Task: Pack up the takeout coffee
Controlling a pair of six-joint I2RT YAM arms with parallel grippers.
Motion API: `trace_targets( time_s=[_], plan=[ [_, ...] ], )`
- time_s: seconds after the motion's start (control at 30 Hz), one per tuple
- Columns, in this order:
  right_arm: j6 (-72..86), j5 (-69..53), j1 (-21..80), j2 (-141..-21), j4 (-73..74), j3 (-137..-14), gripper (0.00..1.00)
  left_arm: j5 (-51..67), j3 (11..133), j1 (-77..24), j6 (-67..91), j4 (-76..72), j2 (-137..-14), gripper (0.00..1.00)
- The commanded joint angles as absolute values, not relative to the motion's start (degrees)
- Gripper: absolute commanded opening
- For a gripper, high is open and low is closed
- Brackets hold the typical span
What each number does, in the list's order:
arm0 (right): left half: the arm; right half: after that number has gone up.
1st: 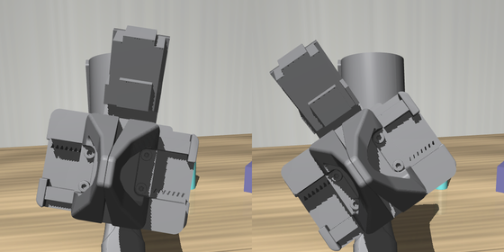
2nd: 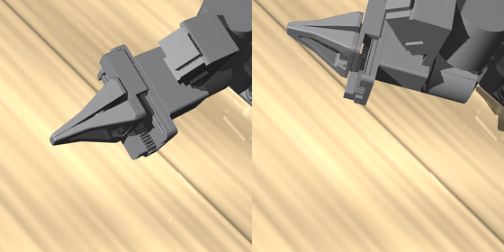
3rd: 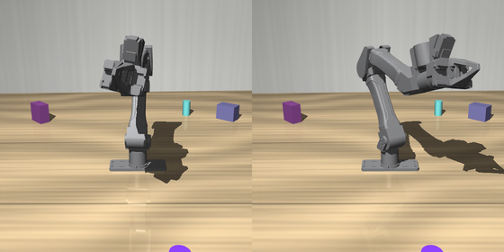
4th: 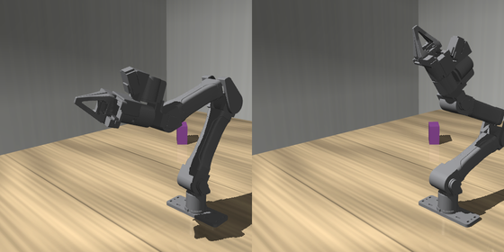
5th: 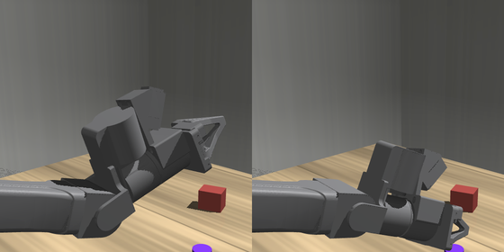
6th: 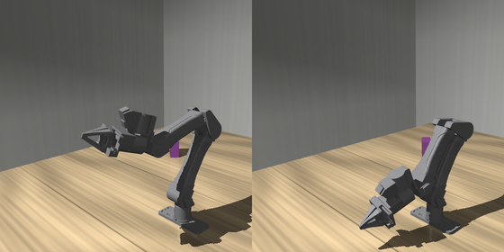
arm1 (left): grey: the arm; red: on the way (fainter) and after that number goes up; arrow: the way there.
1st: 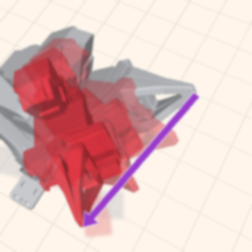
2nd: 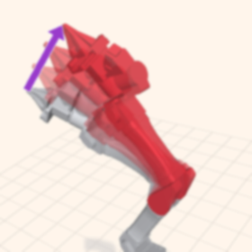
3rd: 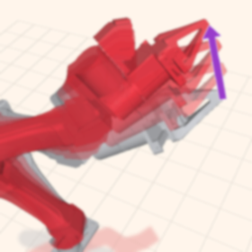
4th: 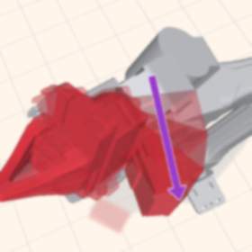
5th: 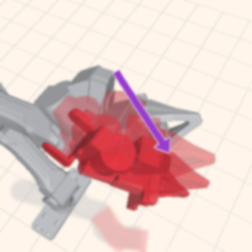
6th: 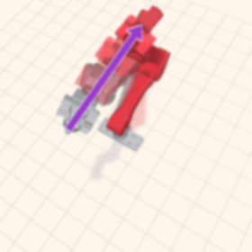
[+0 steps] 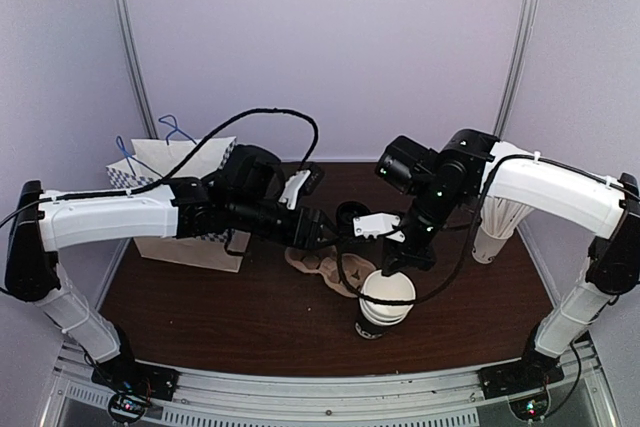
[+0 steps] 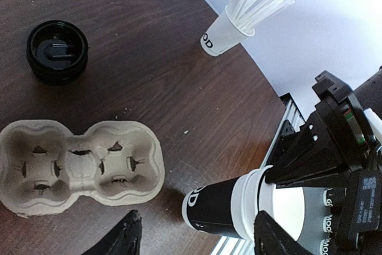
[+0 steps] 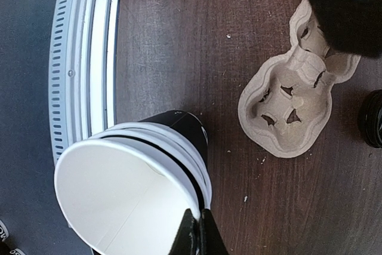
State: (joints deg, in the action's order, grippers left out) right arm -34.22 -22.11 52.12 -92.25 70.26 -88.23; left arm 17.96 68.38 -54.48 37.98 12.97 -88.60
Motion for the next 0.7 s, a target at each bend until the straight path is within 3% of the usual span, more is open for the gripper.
trace_targets(
  time_s=[0.0, 0.27, 0.67],
  plan=[
    [-34.23, -24.18, 52.38, -91.55, 71.23, -89.25, 0.0, 24.6, 66.8, -54.67, 42.46, 6.21, -90.67, 0.65],
    [-33.58, -27.05, 52.38, -90.84, 67.06, -86.39, 0.0, 35.9, 62.67, -54.71, 48.62, 6.66, -92.3, 0.68],
    [-31.87, -24.69, 52.38, -93.14, 64.78, -87.0, 0.0, 38.86, 58.88, -55.89, 55.16, -3.91, -95.61, 0.65]
  ],
)
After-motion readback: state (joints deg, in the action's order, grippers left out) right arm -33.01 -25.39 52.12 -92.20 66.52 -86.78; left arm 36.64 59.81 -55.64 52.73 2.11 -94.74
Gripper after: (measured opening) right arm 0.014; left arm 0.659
